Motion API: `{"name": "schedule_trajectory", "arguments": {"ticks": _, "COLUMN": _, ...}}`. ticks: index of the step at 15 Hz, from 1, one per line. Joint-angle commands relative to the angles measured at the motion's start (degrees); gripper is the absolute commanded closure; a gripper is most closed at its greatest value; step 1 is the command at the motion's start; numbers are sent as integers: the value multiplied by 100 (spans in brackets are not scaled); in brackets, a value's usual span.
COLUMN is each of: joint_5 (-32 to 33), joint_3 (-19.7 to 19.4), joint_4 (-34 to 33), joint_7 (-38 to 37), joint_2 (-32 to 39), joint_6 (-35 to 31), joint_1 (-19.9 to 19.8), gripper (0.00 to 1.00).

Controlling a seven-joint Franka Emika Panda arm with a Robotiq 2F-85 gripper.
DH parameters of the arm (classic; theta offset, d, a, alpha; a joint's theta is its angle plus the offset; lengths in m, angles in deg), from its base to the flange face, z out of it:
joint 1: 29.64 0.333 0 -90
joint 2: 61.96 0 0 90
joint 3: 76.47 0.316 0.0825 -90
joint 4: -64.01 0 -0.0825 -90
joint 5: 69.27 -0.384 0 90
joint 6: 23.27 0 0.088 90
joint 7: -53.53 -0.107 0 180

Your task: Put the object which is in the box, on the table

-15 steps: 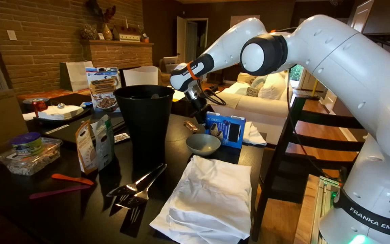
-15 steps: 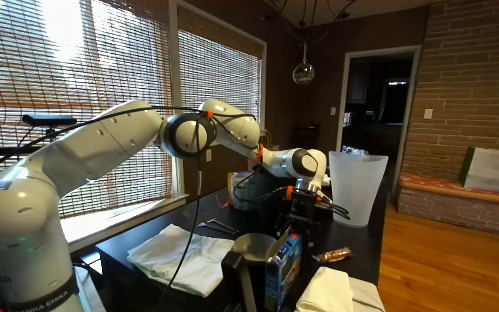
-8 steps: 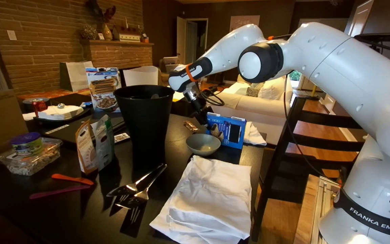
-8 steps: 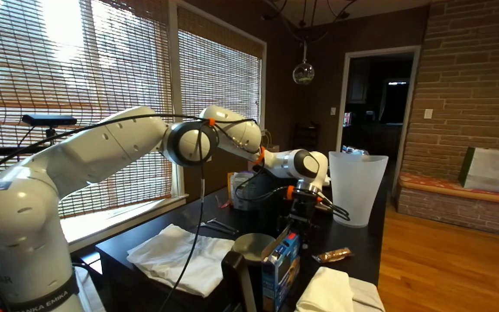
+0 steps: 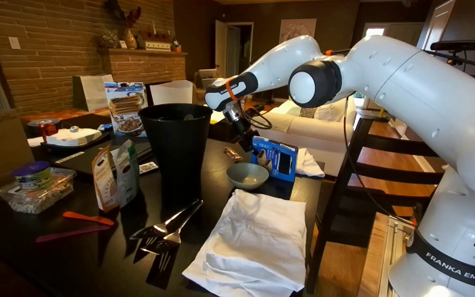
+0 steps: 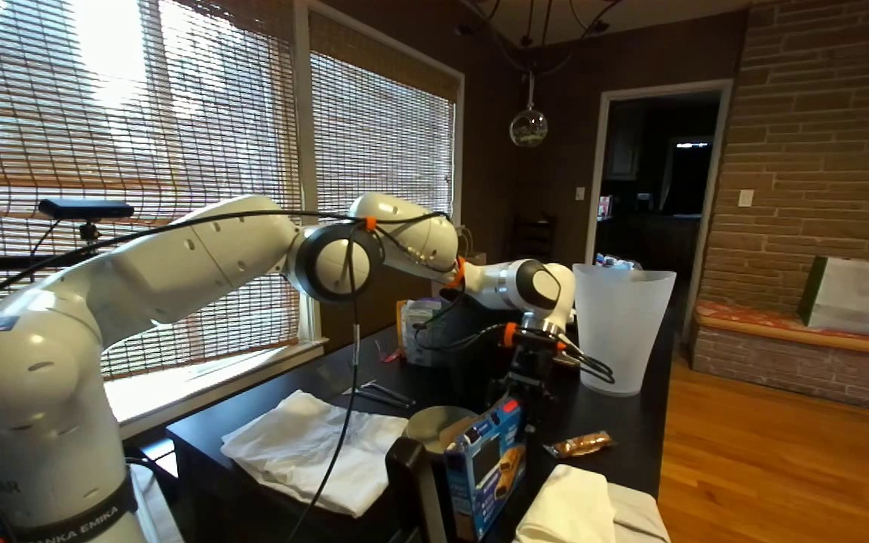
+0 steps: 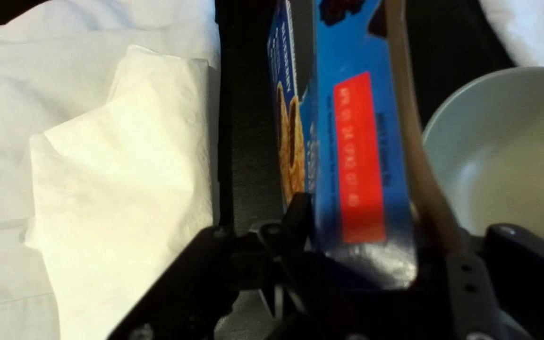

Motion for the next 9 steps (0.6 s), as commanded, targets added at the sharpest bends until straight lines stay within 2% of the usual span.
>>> {"name": "schedule_trajectory", "arguments": {"ticks": 1, "joint_5": -40, "joint_3": 79, "joint_4": -550, "joint_7": 113, "joint_2": 201, "joint_6": 226, "joint_1": -113, "gripper": 90}}
{"name": "schedule_trajectory", "arguments": {"ticks": 5, "joint_5": -120, "joint_3": 73, "joint_4": -543, "joint_7": 185, "joint_2": -24, "joint_6": 90, "joint_1": -115, "gripper": 91}}
{"name": "schedule_trajectory", "arguments": {"ticks": 9, "joint_5": -369, "joint_3": 259, "joint_4": -488, "joint_7": 345, "joint_2": -448, "joint_6": -113, "joint_1": -168, "gripper": 91}}
